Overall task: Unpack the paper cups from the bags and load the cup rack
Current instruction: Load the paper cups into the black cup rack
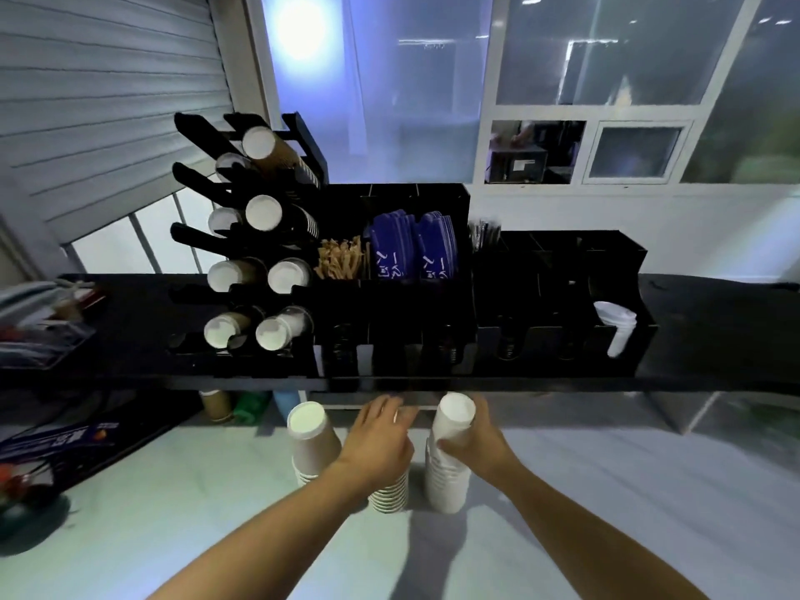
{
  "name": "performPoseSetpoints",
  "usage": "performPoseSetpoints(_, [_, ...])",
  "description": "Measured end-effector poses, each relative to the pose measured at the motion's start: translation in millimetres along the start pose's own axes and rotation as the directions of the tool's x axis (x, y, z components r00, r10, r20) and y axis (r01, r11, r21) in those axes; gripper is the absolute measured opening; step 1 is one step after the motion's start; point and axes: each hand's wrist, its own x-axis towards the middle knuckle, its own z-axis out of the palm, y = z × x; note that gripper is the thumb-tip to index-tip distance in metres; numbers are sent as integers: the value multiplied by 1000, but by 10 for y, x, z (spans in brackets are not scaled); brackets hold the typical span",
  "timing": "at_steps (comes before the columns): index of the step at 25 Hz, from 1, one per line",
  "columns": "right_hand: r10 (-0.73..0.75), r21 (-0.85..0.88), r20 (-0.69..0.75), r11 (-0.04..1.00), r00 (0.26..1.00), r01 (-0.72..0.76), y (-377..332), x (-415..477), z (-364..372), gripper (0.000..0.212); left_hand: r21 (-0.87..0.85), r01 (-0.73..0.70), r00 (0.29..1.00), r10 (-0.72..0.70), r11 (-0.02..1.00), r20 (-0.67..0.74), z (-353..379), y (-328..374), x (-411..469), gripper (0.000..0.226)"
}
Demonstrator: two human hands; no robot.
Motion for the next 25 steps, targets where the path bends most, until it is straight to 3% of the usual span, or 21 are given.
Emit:
performPoseSetpoints(4, [-51, -44, -41, 998, 998, 49, 39, -66, -62, 86, -66, -130, 987, 122, 989, -104, 9, 77, -93, 48])
performPoseSetpoints(7, [0, 115, -46, 993, 999, 5, 42, -117, -290, 84, -283, -168, 979, 126, 944, -160, 25, 268, -232, 42])
performPoseSetpoints(9, [20, 273, -40, 962, 999, -9, 13, -197, -509, 81, -504, -40, 999, 34, 863, -22, 86, 416, -338, 54])
performPoseSetpoints(11, [13, 409, -8, 913, 1000, -9, -54, -335, -727, 61, -690, 98, 985, 28, 717, 168, 180, 520, -398, 74])
performPoseSetpoints(13, [70, 532, 26, 843, 997, -73, -76, -493, -882, 49, -758, 197, 956, 50, 622, 290, 240, 569, -418, 81])
performPoseSetpoints(16, [178, 660, 60, 731, 982, -173, 43, -707, -894, 46, -804, 275, 913, 119, 527, 390, 283, 636, -427, 69])
performPoseSetpoints(19, [171, 804, 94, 569, 981, -176, 199, -857, -654, 53, -860, 341, 862, 239, 379, 447, 290, 785, -452, 54])
performPoseSetpoints(22, [225, 874, 32, 467, 974, -137, 248, -944, -456, 65, -830, 387, 837, 223, 402, 499, 236, 848, -453, 40])
performPoseSetpoints(25, [251, 897, 7, 427, 968, -117, 305, -956, -361, 69, -800, 397, 811, 236, 450, 535, 208, 793, -397, 50])
